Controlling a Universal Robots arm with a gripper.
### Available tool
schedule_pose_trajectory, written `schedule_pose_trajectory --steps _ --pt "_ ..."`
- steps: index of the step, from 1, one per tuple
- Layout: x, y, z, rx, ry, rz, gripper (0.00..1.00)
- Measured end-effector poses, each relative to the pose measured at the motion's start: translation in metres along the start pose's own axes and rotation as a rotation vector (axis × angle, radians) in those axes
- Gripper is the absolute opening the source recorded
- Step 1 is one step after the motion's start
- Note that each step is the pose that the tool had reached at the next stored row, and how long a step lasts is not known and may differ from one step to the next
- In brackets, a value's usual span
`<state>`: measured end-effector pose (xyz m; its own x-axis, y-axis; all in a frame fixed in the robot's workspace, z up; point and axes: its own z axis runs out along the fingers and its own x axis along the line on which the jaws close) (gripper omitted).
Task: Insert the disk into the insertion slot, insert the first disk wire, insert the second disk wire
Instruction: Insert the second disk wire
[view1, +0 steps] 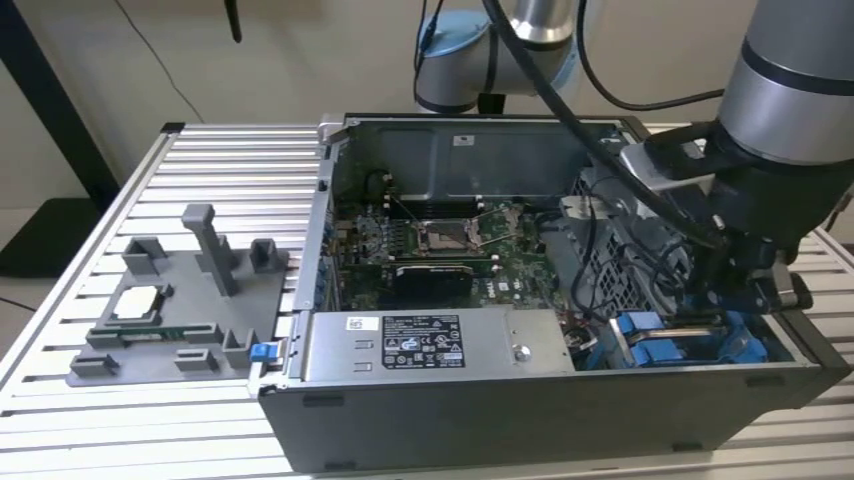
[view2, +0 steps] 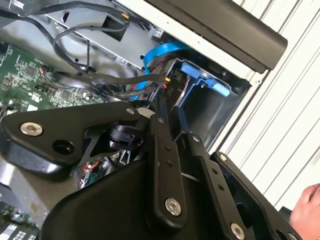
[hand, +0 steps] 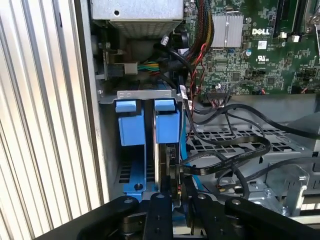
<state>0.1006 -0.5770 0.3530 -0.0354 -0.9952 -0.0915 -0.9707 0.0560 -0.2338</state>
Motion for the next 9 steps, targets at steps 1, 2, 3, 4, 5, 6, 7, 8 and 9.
schedule_pose_trajectory --steps 1,2,3,4,5,6,7,8,9 --pt "0.0000 -0.0012 0.0000 -0.0190 0.0030 0.001 1.00" --pt "0.0000 -0.0025 0.0005 -0.0368 0.0049 0.003 1.00" --pt "-0.0002 -0.0038 0.0008 -0.0541 0.0069 0.004 1.00" --pt "-0.0002 -0.0051 0.0009 -0.0705 0.0084 0.005 1.00" --pt "-0.0004 -0.0062 -0.0001 -0.0802 0.0093 0.005 1.00" --pt "-0.0006 -0.0075 -0.0019 -0.0860 0.0095 0.006 1.00" --pt "-0.0008 -0.0087 -0.0039 -0.0902 0.0094 0.006 1.00" --pt "-0.0011 -0.0098 -0.0064 -0.0939 0.0097 0.007 1.00" --pt "-0.0013 -0.0107 -0.0090 -0.0967 0.0098 0.007 1.00"
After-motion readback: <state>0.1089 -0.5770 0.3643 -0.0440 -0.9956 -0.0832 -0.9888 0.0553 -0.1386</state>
